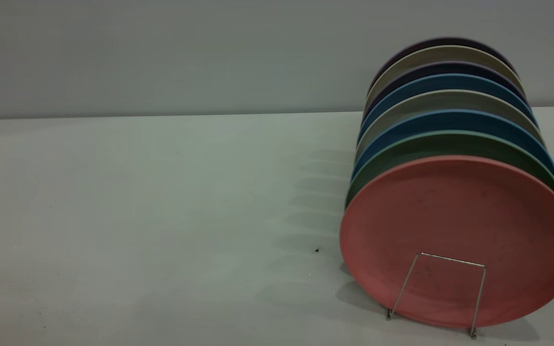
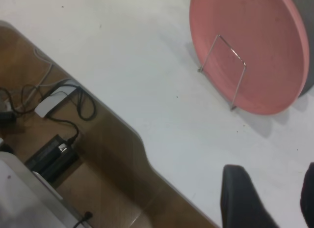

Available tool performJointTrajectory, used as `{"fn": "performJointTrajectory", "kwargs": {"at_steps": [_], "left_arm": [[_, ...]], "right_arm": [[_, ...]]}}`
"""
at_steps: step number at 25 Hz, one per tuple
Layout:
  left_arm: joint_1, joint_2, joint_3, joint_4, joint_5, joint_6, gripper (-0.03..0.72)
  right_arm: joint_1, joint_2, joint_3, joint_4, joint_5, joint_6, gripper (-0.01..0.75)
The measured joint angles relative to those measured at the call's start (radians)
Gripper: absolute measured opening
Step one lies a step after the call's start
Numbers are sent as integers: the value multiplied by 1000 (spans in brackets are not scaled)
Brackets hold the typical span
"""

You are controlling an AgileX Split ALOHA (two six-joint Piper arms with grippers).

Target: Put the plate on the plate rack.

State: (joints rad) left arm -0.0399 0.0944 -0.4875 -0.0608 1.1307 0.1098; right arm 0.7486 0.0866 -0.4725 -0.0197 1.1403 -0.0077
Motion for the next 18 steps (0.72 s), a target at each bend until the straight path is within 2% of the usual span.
{"fn": "performJointTrajectory", "kwargs": {"at_steps": [10, 12, 18], "left_arm": [[0, 0, 0, 0, 0, 0, 487], [0, 0, 0, 0, 0, 0, 487], [1, -34, 0, 0, 0, 0, 487]], "right_arm": [[-18, 0, 0, 1, 0, 0, 315], [-81, 0, 0, 2, 0, 0, 315], [-370, 0, 0, 2, 0, 0, 315]]}}
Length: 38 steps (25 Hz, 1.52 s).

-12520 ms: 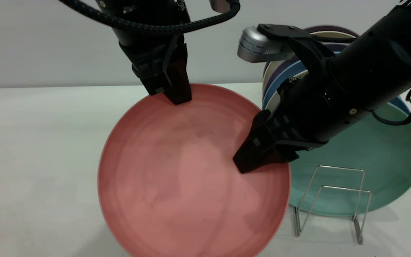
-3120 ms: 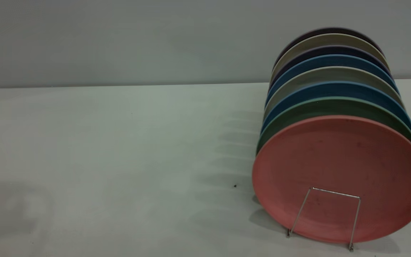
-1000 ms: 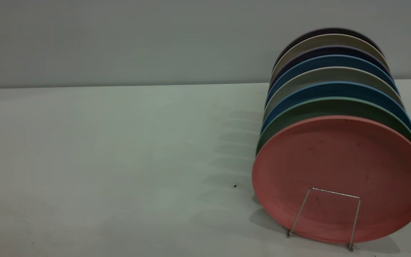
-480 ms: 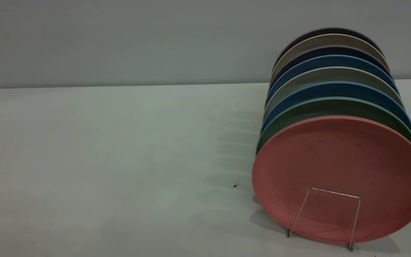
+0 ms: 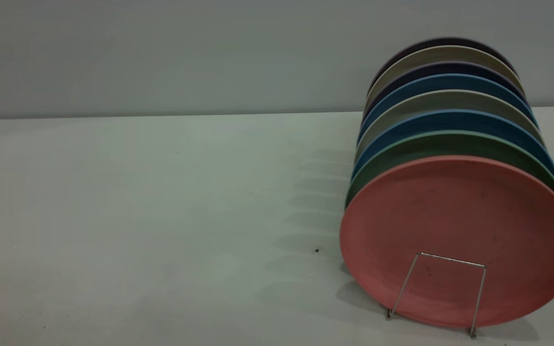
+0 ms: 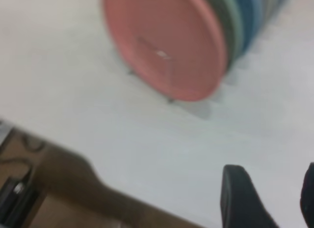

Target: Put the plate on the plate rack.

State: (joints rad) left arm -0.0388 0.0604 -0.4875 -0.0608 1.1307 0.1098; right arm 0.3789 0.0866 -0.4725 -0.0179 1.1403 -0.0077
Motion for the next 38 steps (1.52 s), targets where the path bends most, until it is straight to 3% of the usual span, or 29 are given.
{"fn": "performJointTrajectory", "kwargs": {"at_steps": [6, 11, 38], "left_arm": [[6, -79, 0, -1, 1, 0, 487], [6, -82, 0, -2, 1, 0, 487], [6, -82, 0, -2, 1, 1, 487]], "right_arm": [[-248, -37, 0, 0, -1, 0, 315], [-358, -90, 0, 0, -1, 0, 315], [-348, -104, 0, 1, 0, 0, 314]]}}
